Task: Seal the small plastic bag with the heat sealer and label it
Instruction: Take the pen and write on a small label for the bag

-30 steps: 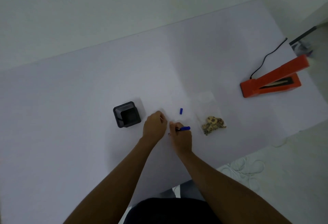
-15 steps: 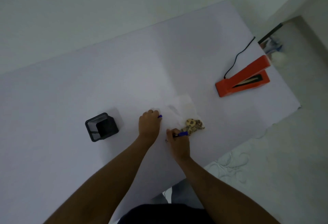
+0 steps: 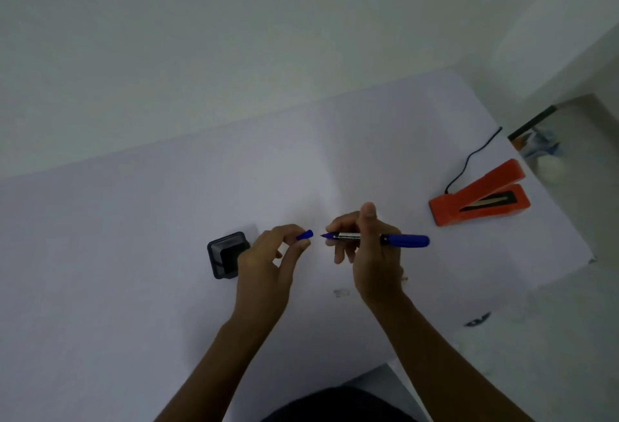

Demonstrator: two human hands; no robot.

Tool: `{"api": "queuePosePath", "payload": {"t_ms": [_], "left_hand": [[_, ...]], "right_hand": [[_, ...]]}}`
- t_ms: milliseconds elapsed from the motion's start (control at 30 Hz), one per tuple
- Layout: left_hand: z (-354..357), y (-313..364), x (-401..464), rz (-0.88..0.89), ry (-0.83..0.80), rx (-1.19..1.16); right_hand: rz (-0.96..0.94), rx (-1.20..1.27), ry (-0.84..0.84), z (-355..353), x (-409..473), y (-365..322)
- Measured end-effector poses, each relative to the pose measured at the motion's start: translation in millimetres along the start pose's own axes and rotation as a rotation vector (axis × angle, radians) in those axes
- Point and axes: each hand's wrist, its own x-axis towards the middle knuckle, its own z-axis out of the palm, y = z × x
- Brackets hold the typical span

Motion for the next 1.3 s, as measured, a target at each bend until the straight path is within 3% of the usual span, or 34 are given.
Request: {"api": "queuePosePath", "payload": {"t_ms": [200,533,833,967,1167,1300], "left_hand": [[-48.6,32.0,-1.1,0.083,0.1,-0.031],[-85.7,61.0,-9.7,0.221,0.215,-0.015],[-112.0,93.3,-7.2,0.25,0.112,-0.124],[-122.1,101.9,-5.2,0.197,0.036,-0.189],[-139.1,97.9,0.6,0.083,-0.034,-0.242],[-143.7,73.0,12.6,-0.044,-0.02,-0.18]], "right_hand": [[-0.122,0.075,-0.048,29.0,-7.2,-65.4],[-0.186,0.088,-0.116,57.8,-24.6,-98.3],[-0.196,0.262,-0.068,73.6,-27.8,-123.2],[-0.235,0.395,-0.059,83.7,-29.4,-129.2],[-0.258,0.406,-0.13,100.8,-27.4,-120.0],[-0.051,0.29,-0.261,115.9,-7.1,-80.5]]}}
